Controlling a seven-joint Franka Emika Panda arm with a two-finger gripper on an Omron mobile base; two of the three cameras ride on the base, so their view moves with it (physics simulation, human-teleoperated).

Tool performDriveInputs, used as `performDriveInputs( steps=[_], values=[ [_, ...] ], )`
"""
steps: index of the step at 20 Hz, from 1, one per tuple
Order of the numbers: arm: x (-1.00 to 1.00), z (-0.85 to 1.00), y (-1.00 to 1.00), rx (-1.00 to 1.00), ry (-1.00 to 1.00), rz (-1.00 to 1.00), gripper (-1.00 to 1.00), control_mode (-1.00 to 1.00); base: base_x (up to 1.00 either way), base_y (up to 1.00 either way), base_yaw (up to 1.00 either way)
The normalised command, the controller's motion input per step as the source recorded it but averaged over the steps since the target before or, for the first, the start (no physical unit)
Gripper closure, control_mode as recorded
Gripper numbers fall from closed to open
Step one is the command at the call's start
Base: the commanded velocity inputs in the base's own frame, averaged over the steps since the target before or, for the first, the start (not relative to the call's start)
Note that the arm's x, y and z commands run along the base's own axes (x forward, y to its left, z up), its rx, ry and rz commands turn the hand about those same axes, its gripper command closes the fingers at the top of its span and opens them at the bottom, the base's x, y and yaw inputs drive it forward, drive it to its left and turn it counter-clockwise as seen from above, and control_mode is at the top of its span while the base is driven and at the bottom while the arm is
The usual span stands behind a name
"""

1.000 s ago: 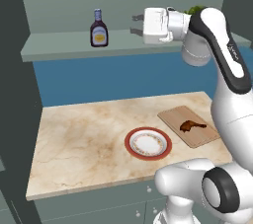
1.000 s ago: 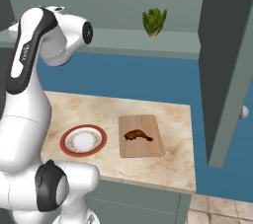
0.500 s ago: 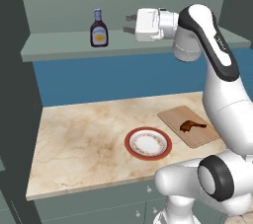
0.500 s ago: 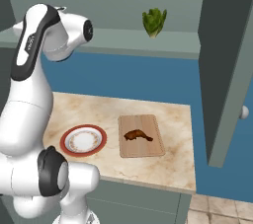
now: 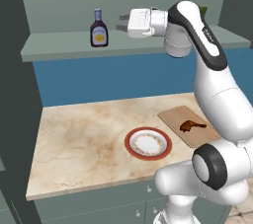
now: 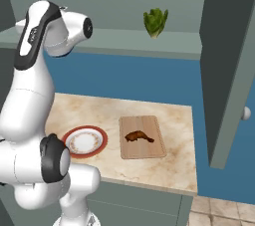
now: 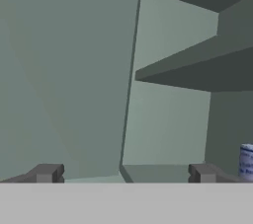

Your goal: Pick the chicken drumstick from the plate and place it on the cutting board. Then pick the condiment bottle from the cabinet and place it next to the cutting board.

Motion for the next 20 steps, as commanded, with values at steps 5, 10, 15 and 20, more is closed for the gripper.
performDriveInputs(
  steps=[5,10,15,20],
  values=[
    [0.27,-0.02,0.03,0.00,0.01,0.00,-1.00,-1.00,0.00,0.00,0.00],
    [0.28,-0.06,0.04,0.00,0.00,0.00,-1.00,-1.00,0.00,0.00,0.00],
    [0.26,-0.06,0.09,0.00,0.00,0.00,-1.00,-1.00,0.00,0.00,0.00],
    [0.21,-0.01,0.12,0.00,0.00,0.00,-1.00,-1.00,0.00,0.00,0.00]
  ],
)
